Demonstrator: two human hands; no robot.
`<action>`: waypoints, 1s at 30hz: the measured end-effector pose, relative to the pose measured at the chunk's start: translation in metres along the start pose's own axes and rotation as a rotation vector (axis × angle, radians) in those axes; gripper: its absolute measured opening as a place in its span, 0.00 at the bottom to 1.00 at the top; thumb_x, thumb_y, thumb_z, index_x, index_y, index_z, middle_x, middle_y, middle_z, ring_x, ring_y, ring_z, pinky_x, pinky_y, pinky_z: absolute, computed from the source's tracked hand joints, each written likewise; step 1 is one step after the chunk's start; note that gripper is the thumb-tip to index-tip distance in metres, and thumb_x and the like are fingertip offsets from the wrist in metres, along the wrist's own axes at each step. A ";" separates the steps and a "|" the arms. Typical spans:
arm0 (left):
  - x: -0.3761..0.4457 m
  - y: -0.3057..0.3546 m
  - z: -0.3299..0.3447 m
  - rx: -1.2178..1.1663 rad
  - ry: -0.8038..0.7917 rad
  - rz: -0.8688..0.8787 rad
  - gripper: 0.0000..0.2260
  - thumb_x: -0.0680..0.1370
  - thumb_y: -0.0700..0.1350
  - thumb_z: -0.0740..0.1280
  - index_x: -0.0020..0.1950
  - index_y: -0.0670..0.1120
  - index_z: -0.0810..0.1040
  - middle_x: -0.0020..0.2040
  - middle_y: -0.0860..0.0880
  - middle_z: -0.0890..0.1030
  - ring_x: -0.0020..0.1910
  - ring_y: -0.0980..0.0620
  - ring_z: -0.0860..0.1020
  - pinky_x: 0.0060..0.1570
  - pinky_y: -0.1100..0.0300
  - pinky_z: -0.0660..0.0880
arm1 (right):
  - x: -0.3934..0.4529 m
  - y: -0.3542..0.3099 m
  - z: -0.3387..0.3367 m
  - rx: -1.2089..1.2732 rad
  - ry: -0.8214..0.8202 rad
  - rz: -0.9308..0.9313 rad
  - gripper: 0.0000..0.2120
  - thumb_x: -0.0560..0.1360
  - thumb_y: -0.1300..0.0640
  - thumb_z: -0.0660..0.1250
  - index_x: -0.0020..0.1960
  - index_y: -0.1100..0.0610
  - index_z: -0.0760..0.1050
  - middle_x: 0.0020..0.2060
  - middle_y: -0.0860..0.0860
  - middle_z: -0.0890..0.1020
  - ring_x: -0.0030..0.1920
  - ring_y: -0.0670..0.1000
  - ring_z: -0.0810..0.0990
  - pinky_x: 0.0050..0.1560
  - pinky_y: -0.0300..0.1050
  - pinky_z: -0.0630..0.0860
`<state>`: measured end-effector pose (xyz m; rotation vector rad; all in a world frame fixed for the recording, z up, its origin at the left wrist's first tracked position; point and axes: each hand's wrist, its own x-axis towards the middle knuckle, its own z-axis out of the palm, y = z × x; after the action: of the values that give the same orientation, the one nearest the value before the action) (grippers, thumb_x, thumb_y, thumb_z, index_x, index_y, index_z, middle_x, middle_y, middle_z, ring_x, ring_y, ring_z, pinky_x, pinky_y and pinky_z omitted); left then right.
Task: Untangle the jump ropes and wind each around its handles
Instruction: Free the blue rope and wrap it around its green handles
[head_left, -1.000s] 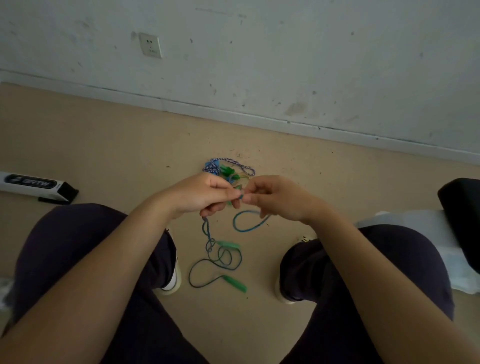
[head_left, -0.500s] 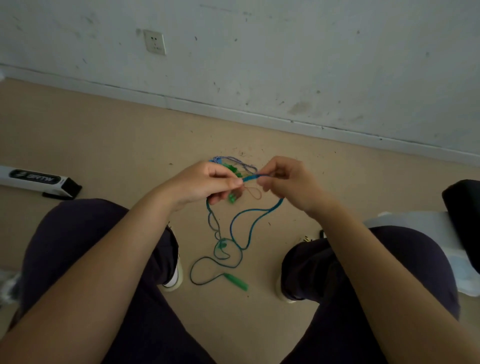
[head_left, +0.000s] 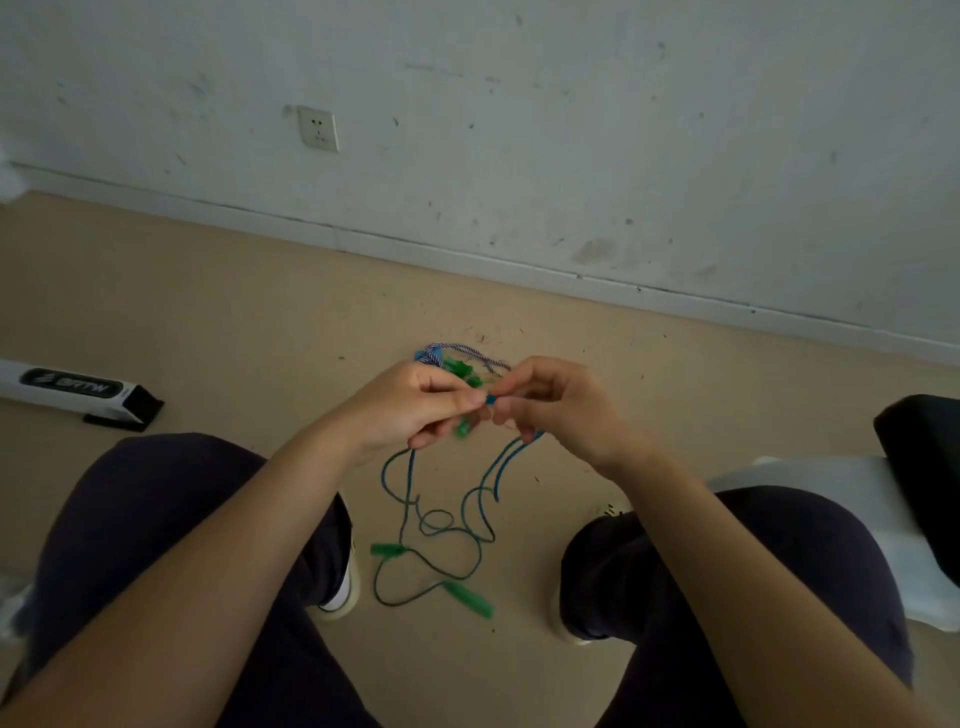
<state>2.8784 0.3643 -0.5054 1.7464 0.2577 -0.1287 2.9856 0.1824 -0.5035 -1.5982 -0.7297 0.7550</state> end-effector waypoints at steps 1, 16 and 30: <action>-0.001 0.001 -0.002 0.006 -0.006 0.002 0.11 0.79 0.49 0.68 0.47 0.43 0.85 0.29 0.49 0.72 0.24 0.53 0.66 0.29 0.62 0.66 | 0.000 0.000 -0.002 0.007 0.046 -0.014 0.05 0.73 0.70 0.71 0.48 0.64 0.78 0.35 0.52 0.84 0.29 0.45 0.77 0.32 0.38 0.75; 0.000 0.005 0.005 -0.012 0.041 0.024 0.09 0.79 0.46 0.68 0.47 0.41 0.84 0.26 0.52 0.69 0.24 0.56 0.64 0.27 0.63 0.62 | -0.001 -0.004 0.003 0.104 0.045 0.012 0.14 0.72 0.67 0.72 0.54 0.60 0.71 0.33 0.50 0.83 0.29 0.47 0.76 0.34 0.41 0.74; -0.006 0.007 -0.017 0.033 0.023 -0.044 0.12 0.81 0.48 0.66 0.43 0.42 0.82 0.27 0.51 0.67 0.24 0.55 0.63 0.32 0.62 0.64 | -0.001 -0.005 -0.037 0.041 0.256 -0.039 0.02 0.73 0.63 0.72 0.45 0.60 0.80 0.31 0.52 0.81 0.26 0.49 0.69 0.26 0.39 0.67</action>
<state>2.8729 0.3796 -0.4941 1.7763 0.3122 -0.1454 3.0143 0.1611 -0.4935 -1.6024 -0.5541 0.5214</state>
